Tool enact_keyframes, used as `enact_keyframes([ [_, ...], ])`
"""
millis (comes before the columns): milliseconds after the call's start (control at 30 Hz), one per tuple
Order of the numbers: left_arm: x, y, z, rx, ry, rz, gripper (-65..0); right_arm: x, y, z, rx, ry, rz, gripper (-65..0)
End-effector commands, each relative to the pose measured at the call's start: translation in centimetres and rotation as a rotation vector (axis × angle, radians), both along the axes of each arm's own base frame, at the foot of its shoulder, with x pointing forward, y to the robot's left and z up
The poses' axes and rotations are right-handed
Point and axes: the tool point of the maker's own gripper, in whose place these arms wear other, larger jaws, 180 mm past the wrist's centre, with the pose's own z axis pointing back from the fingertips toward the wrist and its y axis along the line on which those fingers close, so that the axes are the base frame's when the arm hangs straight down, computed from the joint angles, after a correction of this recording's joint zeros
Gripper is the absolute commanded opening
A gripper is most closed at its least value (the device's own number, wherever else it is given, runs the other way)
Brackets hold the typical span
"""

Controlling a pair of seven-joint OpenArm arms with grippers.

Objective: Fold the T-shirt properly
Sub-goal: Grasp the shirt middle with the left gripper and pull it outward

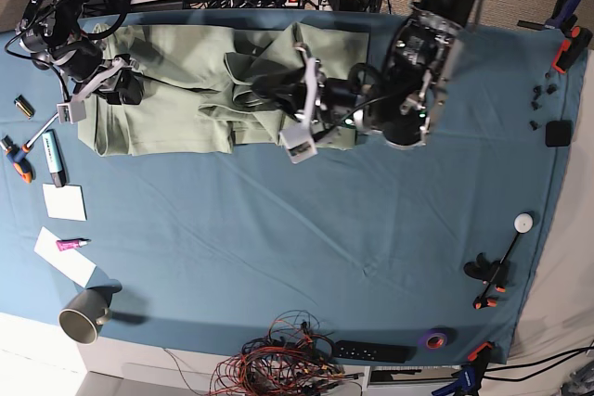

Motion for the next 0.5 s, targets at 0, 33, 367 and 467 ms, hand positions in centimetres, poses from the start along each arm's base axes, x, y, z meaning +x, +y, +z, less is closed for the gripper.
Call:
enact_keyframes([
  [0,0.8,0.0,1.4,-0.029,-0.044,0.008,-65.0,0.9,-0.4,1.5,-0.009,-0.057,0.0,-42.3],
  [33,1.0,0.5,1.1,-0.011,-0.051,0.016,-65.0,0.9,-0.4,1.5,-0.009,-0.057,0.0,-42.3],
  [367,4.8,4.0,-1.0,0.133,-0.116,0.19,-65.0,0.9,-0.4,1.5,-0.009,-0.057,0.0,-42.3],
  [467,4.5,4.0,-1.4,0.142,-0.114,0.189,-65.0,0.9,-0.4,1.5,-0.009,-0.057,0.0,-42.3],
])
